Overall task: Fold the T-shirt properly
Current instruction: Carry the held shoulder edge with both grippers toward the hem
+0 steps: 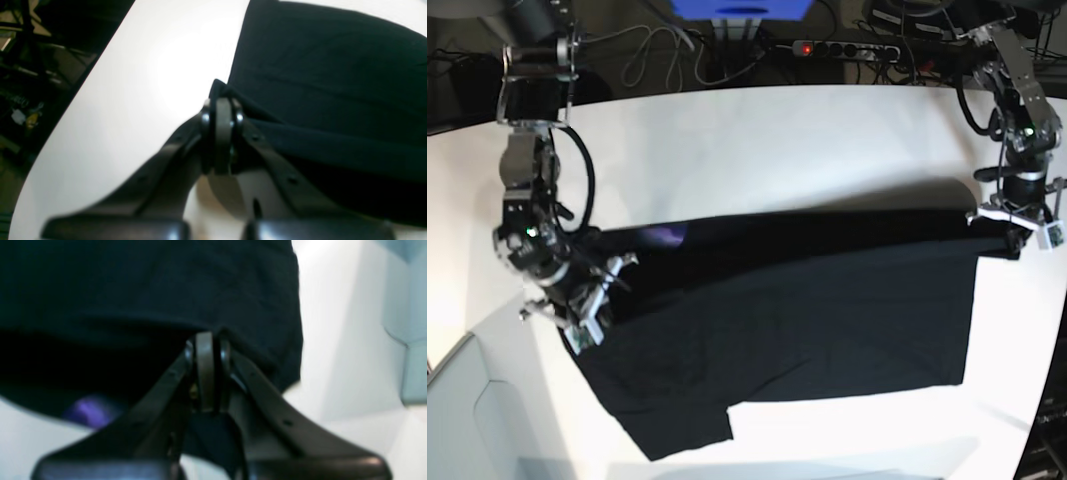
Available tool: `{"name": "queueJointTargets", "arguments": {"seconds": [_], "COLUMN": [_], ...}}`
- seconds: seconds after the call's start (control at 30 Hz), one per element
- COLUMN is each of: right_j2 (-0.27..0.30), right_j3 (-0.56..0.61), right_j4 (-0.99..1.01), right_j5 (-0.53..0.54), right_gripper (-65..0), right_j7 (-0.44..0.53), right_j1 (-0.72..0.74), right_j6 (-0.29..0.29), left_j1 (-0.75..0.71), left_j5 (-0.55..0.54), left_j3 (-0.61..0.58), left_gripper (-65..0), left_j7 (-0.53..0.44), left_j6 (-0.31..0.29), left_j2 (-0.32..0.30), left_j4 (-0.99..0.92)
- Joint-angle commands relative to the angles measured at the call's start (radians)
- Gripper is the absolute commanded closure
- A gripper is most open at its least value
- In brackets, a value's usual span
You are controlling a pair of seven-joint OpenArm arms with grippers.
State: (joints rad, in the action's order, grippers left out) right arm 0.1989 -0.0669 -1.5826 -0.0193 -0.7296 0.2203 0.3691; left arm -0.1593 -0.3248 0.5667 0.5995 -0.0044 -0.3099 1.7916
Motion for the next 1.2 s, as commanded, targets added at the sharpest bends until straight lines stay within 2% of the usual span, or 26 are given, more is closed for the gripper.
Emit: {"name": "queueJointTargets", "arguments": {"seconds": [0.0,0.2,0.37,0.7,0.9,1.17], "right_j2": [0.004,0.007,0.021,0.021,0.021,0.014], "right_j3": [0.005,-0.004,-0.072,-0.115,-0.109,-0.106], "right_j4": [-0.037,-0.072,-0.203,-0.388,-0.342,-0.178], "right_j5": [0.017,0.015,0.015,0.015,0.015,0.015], "right_gripper": [-0.4,-0.4,-0.3,-0.3,-0.3,-0.3], "right_j7": [0.029,0.020,0.021,0.020,0.020,0.020], "right_j1": [0.020,0.003,-0.071,-0.209,-0.210,-0.106], "right_j6": [0.008,0.005,0.005,0.006,0.006,0.006], "left_j1": [0.020,0.065,0.086,0.109,0.111,0.125], "left_j5": [0.002,0.002,0.002,0.002,0.002,0.002], "left_j3": [0.006,0.006,0.006,0.006,0.006,-0.038], "left_gripper": [0.0,0.0,0.0,0.0,0.0,0.0], "left_j7": [-0.031,-0.031,-0.031,-0.031,-0.031,-0.031], "left_j6": [0.004,0.004,0.004,0.004,0.004,0.004], "left_j2": [-0.016,-0.018,-0.045,-0.041,-0.038,-0.045], "left_j4": [0.014,0.014,0.012,0.011,-0.048,-0.091]}}
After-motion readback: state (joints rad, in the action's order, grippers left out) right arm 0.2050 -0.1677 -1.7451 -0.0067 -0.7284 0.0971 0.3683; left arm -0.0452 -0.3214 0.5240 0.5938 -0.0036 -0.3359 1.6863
